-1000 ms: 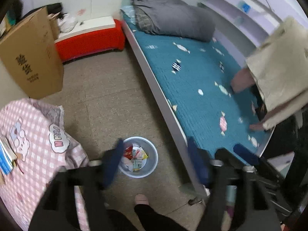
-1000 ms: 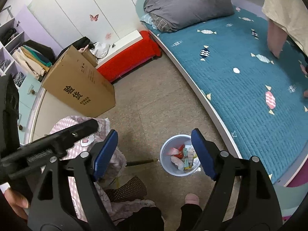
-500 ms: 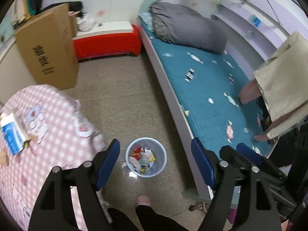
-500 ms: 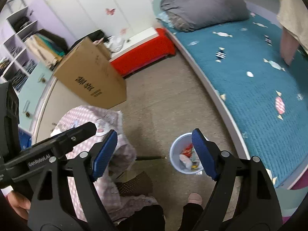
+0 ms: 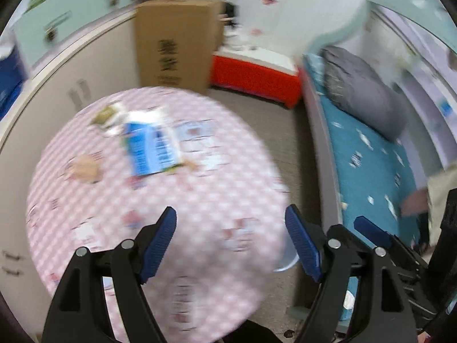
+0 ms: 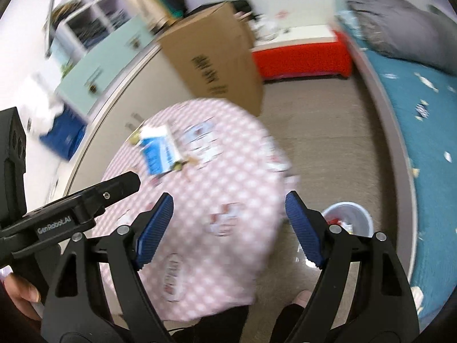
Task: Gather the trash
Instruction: 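Move both tools back over the trash on the table, then grasp the tan paper with the left tool while the right tool grasps the blue-white medicine box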
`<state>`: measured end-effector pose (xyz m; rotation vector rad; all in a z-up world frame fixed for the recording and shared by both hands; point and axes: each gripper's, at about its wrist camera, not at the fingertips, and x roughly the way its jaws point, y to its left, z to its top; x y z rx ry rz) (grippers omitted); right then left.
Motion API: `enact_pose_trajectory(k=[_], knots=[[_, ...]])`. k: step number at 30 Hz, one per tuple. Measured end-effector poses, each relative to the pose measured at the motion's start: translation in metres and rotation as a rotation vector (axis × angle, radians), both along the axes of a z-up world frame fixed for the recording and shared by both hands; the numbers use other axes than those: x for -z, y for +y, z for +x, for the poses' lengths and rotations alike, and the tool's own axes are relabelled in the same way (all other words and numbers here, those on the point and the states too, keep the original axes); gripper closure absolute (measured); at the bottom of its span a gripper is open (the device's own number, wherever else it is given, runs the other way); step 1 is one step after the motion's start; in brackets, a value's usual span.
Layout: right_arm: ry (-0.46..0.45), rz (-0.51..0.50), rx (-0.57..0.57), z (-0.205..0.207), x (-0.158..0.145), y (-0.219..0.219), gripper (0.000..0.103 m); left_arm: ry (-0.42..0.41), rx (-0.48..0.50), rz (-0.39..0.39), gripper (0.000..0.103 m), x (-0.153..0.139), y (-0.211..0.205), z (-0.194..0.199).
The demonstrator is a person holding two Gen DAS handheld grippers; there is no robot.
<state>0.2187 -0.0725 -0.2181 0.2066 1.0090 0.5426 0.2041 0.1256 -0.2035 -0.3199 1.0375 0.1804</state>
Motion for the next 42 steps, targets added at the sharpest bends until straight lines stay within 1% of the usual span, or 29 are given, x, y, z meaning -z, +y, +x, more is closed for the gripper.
enact_pose_trajectory(k=[2, 3, 4, 5, 7, 11, 14, 16, 21, 24, 25, 29, 32, 38, 40, 42], knots=[[0.004, -0.002, -0.032, 0.001, 0.001, 0.028, 0.021, 0.015, -0.053, -0.012, 0.026, 0.004, 0.032, -0.008], [0.005, -0.013, -0.052, 0.003, 0.003, 0.049, 0.02, 0.023, -0.089, -0.016, 0.026, 0.008, 0.056, -0.014], [0.009, -0.018, -0.061, 0.004, 0.004, 0.058, 0.02, 0.031, -0.108, -0.013, 0.026, 0.01, 0.069, -0.016], [0.017, -0.023, -0.067, 0.007, 0.007, 0.076, 0.02, 0.04, -0.126, -0.014, 0.026, 0.012, 0.084, -0.019], [0.024, -0.035, -0.067, 0.009, 0.01, 0.097, 0.017, 0.059, -0.15, -0.019, 0.026, 0.018, 0.118, -0.022], [0.043, -0.062, -0.072, 0.014, 0.019, 0.141, 0.016, 0.101, -0.17, -0.039, 0.025, 0.034, 0.175, -0.014], [0.055, -0.088, -0.064, 0.02, 0.028, 0.165, 0.015, 0.141, -0.166, -0.062, 0.024, 0.051, 0.203, -0.001], [0.072, -0.106, -0.049, 0.025, 0.035, 0.176, 0.015, 0.168, -0.145, -0.071, 0.024, 0.063, 0.217, 0.01], [0.102, -0.162, -0.007, 0.04, 0.054, 0.193, 0.013, 0.241, -0.07, -0.046, 0.023, 0.097, 0.227, 0.038], [0.111, -0.192, 0.011, 0.05, 0.063, 0.2, 0.012, 0.278, -0.032, -0.004, 0.023, 0.114, 0.227, 0.049], [0.109, -0.195, 0.008, 0.053, 0.066, 0.203, 0.011, 0.294, -0.018, 0.024, 0.023, 0.122, 0.226, 0.054], [0.103, -0.228, -0.029, 0.062, 0.078, 0.219, 0.01, 0.331, 0.024, 0.066, 0.023, 0.139, 0.227, 0.064], [0.071, -0.275, -0.052, 0.069, 0.085, 0.234, 0.009, 0.346, 0.039, 0.069, 0.023, 0.148, 0.231, 0.071], [0.009, -0.363, -0.142, 0.079, 0.105, 0.263, 0.008, 0.316, 0.098, 0.073, 0.023, 0.15, 0.232, 0.078], [-0.003, -0.367, -0.146, 0.082, 0.109, 0.268, 0.008, 0.308, 0.104, 0.079, 0.029, 0.148, 0.232, 0.078], [-0.018, -0.378, -0.148, 0.083, 0.111, 0.271, 0.008, 0.294, 0.107, 0.084, 0.042, 0.145, 0.232, 0.08]])
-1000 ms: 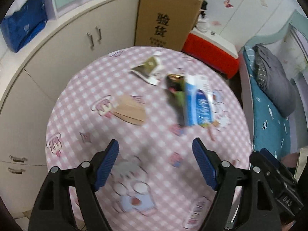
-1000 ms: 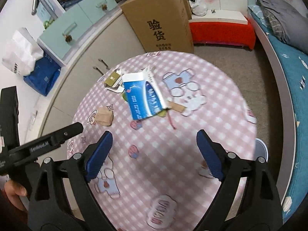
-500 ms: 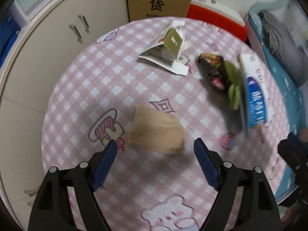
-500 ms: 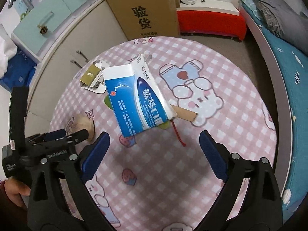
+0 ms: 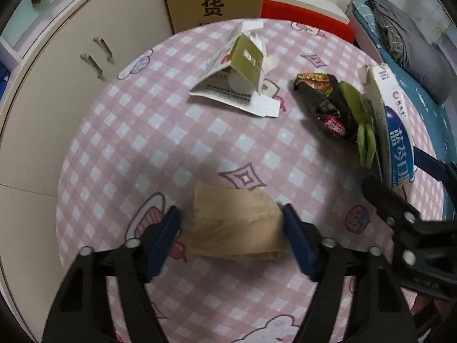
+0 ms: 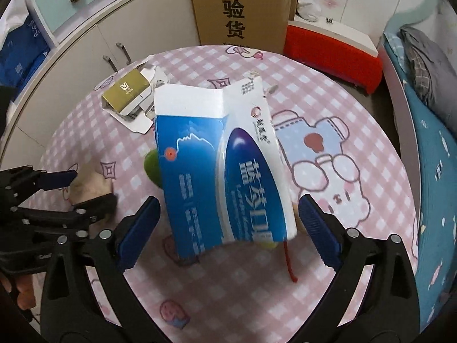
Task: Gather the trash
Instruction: 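Grasp the tan paper with the left tool while the right tool grasps the blue-white medicine box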
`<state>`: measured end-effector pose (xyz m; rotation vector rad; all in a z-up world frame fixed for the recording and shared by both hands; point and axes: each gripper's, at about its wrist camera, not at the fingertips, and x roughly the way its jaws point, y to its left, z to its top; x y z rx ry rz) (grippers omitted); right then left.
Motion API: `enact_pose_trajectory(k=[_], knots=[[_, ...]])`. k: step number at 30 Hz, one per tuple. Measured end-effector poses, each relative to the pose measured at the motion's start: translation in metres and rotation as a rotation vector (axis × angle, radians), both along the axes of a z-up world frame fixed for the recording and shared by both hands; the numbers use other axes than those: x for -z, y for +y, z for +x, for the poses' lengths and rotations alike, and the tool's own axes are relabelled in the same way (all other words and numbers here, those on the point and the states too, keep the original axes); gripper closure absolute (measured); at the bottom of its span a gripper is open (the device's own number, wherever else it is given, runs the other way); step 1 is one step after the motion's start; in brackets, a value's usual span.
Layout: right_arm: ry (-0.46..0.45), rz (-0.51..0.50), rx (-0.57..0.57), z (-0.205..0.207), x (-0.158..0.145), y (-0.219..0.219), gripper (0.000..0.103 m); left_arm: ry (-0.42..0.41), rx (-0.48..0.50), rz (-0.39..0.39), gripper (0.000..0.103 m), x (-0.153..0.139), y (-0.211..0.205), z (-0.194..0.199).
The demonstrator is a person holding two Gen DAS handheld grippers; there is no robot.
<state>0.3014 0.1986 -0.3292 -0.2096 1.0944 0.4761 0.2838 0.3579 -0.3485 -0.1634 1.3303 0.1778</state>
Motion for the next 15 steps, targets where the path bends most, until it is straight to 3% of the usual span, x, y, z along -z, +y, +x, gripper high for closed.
enact_pose_trajectory(k=[4, 5, 6, 7, 9, 11, 15], knots=[[-0.031, -0.025, -0.013, 0.002, 0.002, 0.004, 0.008, -0.02, -0.022, -0.024, 0.049, -0.002, 0.007, -0.005], [-0.031, -0.031, -0.01, 0.002, 0.002, 0.004, 0.011, -0.024, -0.025, -0.03, 0.05, -0.001, 0.01, -0.006], [-0.028, -0.03, -0.009, 0.003, 0.002, 0.004, 0.025, -0.03, -0.03, -0.035, 0.053, -0.003, 0.012, -0.008], [-0.022, -0.028, -0.011, 0.003, 0.002, 0.004, 0.025, -0.039, -0.039, -0.04, 0.056, -0.006, 0.013, -0.01], [-0.013, -0.015, -0.012, 0.002, -0.002, 0.002, 0.026, -0.061, -0.055, -0.056, 0.068, -0.012, 0.013, -0.015], [-0.007, 0.007, -0.004, -0.001, -0.008, -0.006, 0.028, -0.067, -0.07, -0.085, 0.072, -0.017, 0.011, -0.017], [-0.003, 0.075, 0.011, -0.006, -0.024, -0.023, 0.03, -0.098, -0.104, -0.134, 0.091, -0.029, 0.004, -0.029]])
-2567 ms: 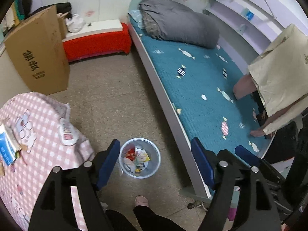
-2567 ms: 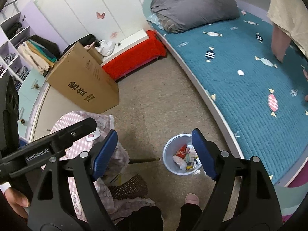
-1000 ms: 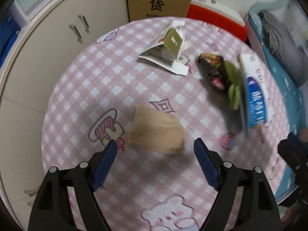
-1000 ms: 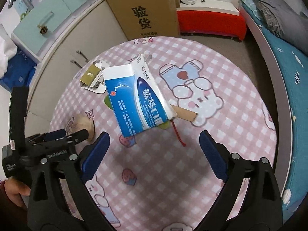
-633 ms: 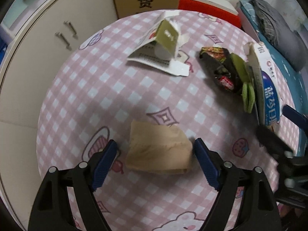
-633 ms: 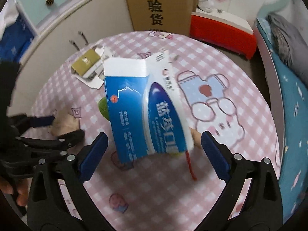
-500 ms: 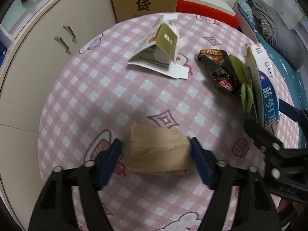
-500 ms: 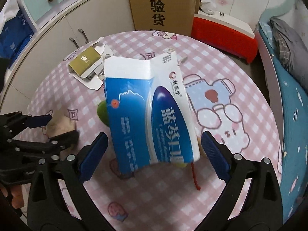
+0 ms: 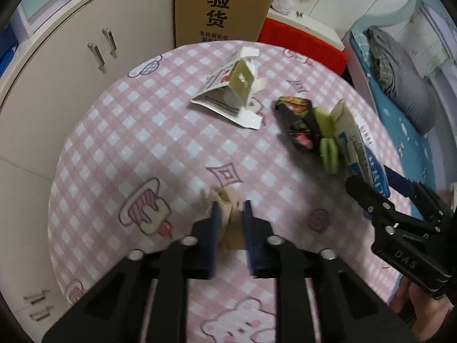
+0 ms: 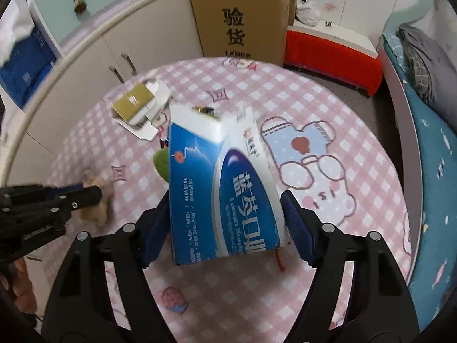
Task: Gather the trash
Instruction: 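Grasp the tan paper with the left tool while the right tool grasps the blue-white medicine box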
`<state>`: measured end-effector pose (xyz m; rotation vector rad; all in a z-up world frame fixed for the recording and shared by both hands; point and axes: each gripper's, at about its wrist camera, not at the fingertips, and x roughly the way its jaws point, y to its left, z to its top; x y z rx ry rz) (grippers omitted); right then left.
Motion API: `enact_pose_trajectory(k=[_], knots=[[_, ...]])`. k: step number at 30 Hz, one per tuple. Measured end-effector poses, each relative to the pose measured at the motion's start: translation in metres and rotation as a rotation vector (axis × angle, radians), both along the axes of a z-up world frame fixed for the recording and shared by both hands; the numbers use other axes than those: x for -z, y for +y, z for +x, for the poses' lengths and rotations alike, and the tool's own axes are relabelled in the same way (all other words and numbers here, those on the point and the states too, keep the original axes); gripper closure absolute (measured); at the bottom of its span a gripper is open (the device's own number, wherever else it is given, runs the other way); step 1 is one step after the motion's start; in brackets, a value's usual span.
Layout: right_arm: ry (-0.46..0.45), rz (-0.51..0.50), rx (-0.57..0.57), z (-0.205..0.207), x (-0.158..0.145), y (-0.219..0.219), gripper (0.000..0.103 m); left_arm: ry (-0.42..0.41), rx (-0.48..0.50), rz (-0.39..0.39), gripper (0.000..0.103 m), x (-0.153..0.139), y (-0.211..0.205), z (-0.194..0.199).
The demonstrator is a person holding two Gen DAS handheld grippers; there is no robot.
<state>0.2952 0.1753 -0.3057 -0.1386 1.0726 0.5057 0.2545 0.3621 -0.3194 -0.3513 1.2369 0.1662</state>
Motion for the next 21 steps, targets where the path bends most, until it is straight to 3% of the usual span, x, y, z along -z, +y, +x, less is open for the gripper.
enact_pose_trajectory(k=[3, 5, 6, 7, 8, 15, 21], knots=[[0.015, 0.052, 0.016, -0.007, -0.011, -0.018, 0.031, -0.027, -0.02, -0.021, 0.099, -0.011, -0.012, -0.013], [0.023, 0.085, 0.025, -0.012, -0.019, -0.032, 0.033, -0.038, -0.023, -0.028, 0.099, -0.017, -0.022, -0.018], [0.028, 0.101, 0.027, -0.014, -0.022, -0.039, 0.04, -0.048, -0.027, -0.031, 0.099, -0.021, -0.03, -0.021], [0.036, 0.122, 0.024, -0.017, -0.025, -0.048, 0.06, -0.054, -0.028, -0.03, 0.099, -0.025, -0.035, -0.022], [0.047, 0.118, 0.028, -0.019, -0.027, -0.051, 0.086, -0.06, -0.03, -0.028, 0.099, -0.028, -0.042, -0.023], [0.184, 0.19, 0.065, -0.029, -0.013, -0.106, 0.086, -0.078, -0.001, -0.038, 0.099, -0.045, -0.103, -0.028], [0.232, 0.259, 0.088, -0.032, -0.006, -0.13, 0.086, -0.072, 0.011, -0.04, 0.099, -0.046, -0.132, -0.024]])
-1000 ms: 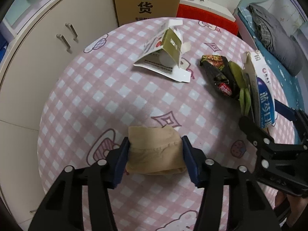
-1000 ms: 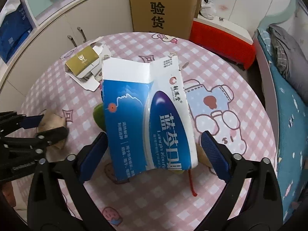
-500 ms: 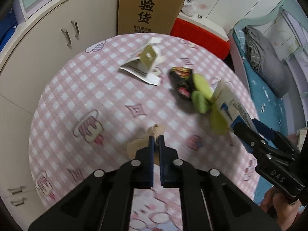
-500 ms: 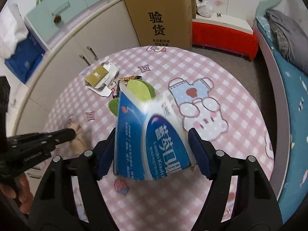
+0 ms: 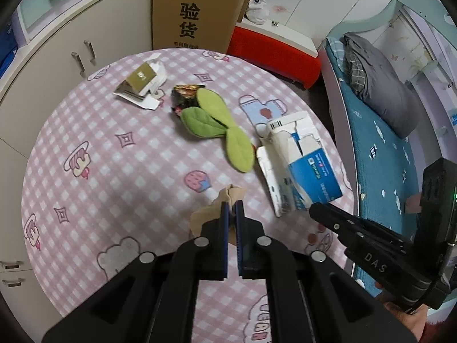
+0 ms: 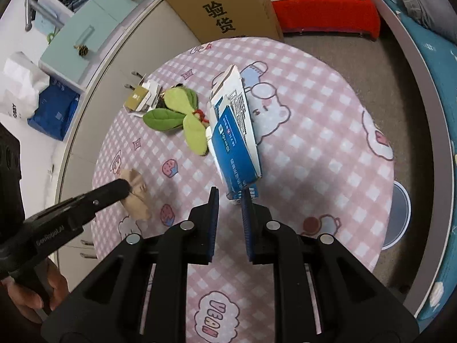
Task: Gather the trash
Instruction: 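Grasp the tan paper with the left tool while the right tool grasps the blue-white medicine box, then carry both items to the basin and open the right tool over it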
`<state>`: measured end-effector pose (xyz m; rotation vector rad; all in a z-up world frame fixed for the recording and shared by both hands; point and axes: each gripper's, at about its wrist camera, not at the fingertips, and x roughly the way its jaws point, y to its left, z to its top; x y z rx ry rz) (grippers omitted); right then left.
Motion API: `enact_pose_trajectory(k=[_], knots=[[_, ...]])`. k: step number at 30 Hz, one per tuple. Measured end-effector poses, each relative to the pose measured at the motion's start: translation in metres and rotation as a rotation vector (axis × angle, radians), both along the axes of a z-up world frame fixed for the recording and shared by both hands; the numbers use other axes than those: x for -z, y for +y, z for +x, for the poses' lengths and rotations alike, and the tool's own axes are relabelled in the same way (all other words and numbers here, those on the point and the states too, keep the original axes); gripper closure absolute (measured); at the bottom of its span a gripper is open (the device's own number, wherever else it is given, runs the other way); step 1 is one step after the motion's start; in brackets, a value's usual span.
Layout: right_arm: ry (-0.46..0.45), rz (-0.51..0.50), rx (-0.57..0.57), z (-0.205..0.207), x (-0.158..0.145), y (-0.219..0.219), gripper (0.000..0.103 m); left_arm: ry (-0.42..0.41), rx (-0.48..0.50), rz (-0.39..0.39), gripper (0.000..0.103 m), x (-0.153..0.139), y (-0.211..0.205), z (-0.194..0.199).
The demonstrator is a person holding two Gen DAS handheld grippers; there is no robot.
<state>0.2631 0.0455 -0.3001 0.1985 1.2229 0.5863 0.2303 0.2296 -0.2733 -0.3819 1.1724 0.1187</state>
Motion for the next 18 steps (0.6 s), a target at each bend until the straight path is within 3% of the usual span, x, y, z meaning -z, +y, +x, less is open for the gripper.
enact_pose_trajectory(k=[1, 5, 6, 13, 15, 18], knots=[[-0.005, 0.002, -0.002, 0.002, 0.0, -0.001, 0.085, 0.003, 0.001, 0.0, 0.099, 0.0, -0.002, 0.002], [-0.008, 0.028, 0.046, 0.012, 0.0, -0.003, 0.05, 0.002, 0.009, 0.004, 0.099, -0.002, 0.001, 0.009], [-0.011, 0.031, 0.051, 0.014, 0.0, -0.003, 0.049, 0.001, 0.01, 0.003, 0.099, -0.003, 0.003, 0.011], [-0.002, 0.038, 0.079, 0.033, 0.01, 0.013, 0.05, 0.01, 0.032, -0.006, 0.099, 0.002, 0.022, 0.027], [0.005, 0.05, 0.082, 0.036, 0.013, 0.017, 0.067, 0.012, 0.039, -0.01, 0.099, 0.005, 0.026, 0.031], [0.017, 0.065, 0.08, 0.041, 0.018, 0.021, 0.078, 0.022, 0.048, -0.018, 0.099, 0.01, 0.032, 0.038]])
